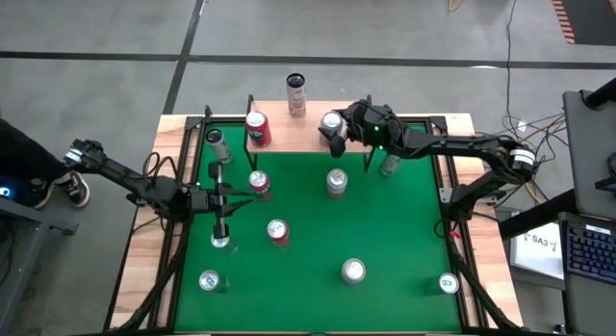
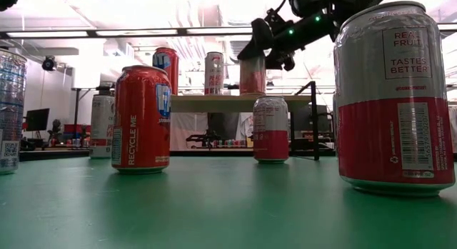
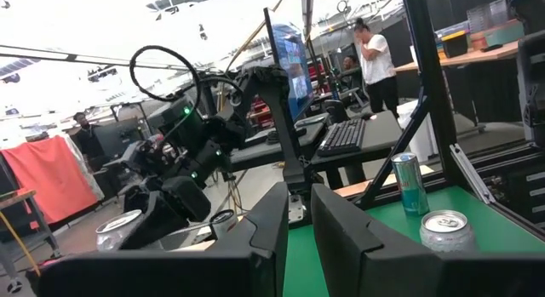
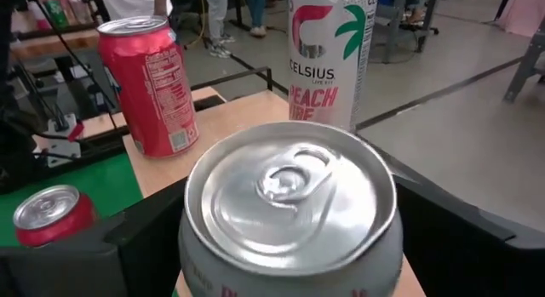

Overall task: Place canned beverage on shelf
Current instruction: Put the bottom right white orange soda can on the shelf

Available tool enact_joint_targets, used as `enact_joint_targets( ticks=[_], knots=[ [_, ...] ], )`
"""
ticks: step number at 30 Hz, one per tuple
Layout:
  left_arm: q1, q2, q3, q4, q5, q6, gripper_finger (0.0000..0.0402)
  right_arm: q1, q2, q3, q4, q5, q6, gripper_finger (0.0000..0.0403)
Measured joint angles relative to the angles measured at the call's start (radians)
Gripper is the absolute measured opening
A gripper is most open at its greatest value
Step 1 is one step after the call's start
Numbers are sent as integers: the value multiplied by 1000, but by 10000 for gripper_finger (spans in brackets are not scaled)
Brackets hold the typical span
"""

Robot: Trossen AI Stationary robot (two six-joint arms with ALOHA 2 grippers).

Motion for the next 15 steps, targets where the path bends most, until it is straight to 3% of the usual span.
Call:
enact_joint_targets(
  ticks=[15],
  knots=[
    [0, 0, 0, 0, 0, 0, 38, 0, -1, 306, -379, 16, 58, 354]
  ],
)
